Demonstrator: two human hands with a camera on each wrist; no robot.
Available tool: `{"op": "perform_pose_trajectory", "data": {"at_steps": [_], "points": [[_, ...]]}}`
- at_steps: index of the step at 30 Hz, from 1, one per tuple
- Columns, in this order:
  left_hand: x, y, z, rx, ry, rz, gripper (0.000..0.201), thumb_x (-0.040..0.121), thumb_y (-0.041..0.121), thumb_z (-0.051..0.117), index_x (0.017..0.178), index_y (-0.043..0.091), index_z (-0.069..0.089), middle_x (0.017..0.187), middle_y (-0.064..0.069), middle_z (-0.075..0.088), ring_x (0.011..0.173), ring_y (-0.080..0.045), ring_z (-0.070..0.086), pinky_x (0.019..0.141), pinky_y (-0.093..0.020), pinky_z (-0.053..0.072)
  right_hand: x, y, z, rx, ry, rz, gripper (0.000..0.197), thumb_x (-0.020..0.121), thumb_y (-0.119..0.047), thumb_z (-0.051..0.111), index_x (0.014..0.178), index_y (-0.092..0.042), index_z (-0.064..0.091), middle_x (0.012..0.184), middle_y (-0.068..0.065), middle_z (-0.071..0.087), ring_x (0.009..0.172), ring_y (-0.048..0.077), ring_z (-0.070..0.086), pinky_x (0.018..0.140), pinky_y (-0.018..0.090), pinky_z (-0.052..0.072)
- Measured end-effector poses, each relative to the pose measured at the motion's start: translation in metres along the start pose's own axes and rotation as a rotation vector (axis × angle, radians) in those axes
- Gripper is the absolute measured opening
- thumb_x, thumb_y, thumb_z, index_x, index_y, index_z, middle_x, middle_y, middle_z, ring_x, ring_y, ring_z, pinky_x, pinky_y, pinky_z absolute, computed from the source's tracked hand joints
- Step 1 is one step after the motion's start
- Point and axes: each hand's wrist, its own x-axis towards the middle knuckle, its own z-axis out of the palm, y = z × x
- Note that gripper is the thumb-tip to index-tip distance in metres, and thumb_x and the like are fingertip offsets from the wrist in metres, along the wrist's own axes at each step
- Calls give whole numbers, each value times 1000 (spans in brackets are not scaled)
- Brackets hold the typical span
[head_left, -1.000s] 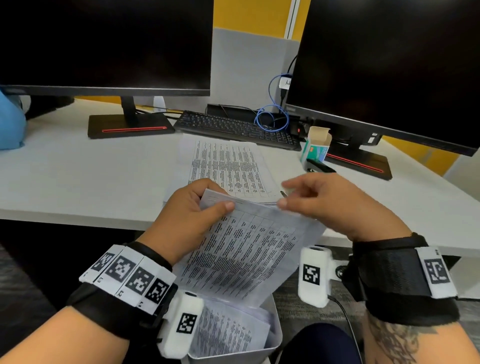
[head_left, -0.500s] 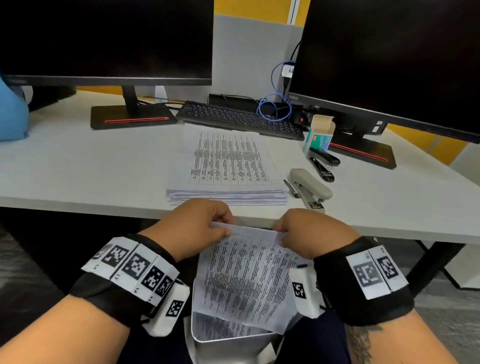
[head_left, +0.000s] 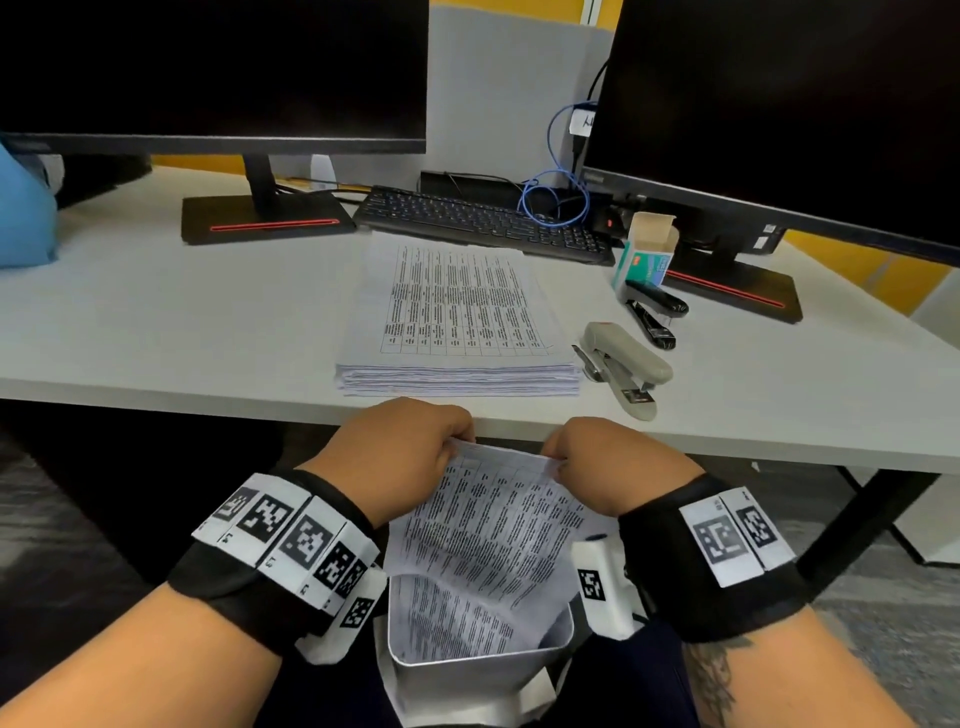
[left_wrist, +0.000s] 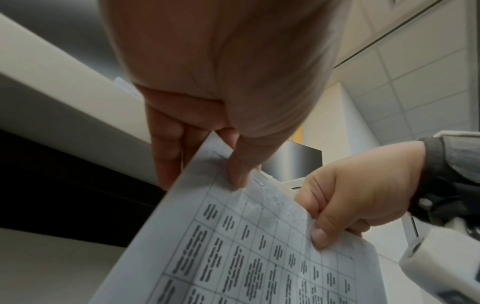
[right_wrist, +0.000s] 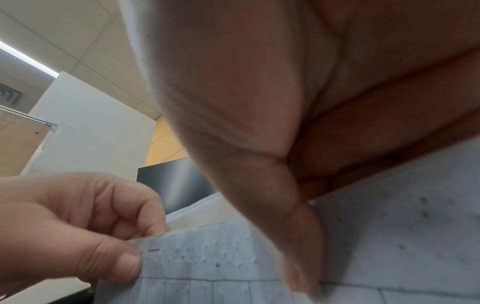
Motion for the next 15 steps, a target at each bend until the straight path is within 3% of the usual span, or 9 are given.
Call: {"op": "perform_pose_trajectory", "data": {"at_steps": [5,11,13,15], "points": [[0,2,14,-45,-99,-6,22,95,16,45,103,31,60,97,8,65,88,-12,57,72,-30,46,-4,-1,6,-22,-73,48,34,96,-6,45,119,-17,67,117,7,65,101,23,60,78,22,37],[3,-3,31,-62,-182,-32,24,95,15,43,104,30,59,104,7,65,95,-13,58,78,-30,48,5,-2,15,-67,-178,105,33,96,-7,46,123,-11,65,121,10,64,110,26,61,85,28,43],[3,-7,36,-44,-219,-84,29,94,13,44,111,32,58,109,6,65,101,-15,59,82,-30,48,11,-3,20,-62,-226,126,34,96,-6,47,124,-9,64,123,12,64,111,27,61,89,30,45],[2,-11,40,-7,-251,-128,42,94,10,47,129,33,52,121,3,62,112,-17,57,92,-31,47,16,-5,23,-69,-278,152,37,97,-9,46,133,-8,58,133,14,58,120,29,56,97,32,44]]}}
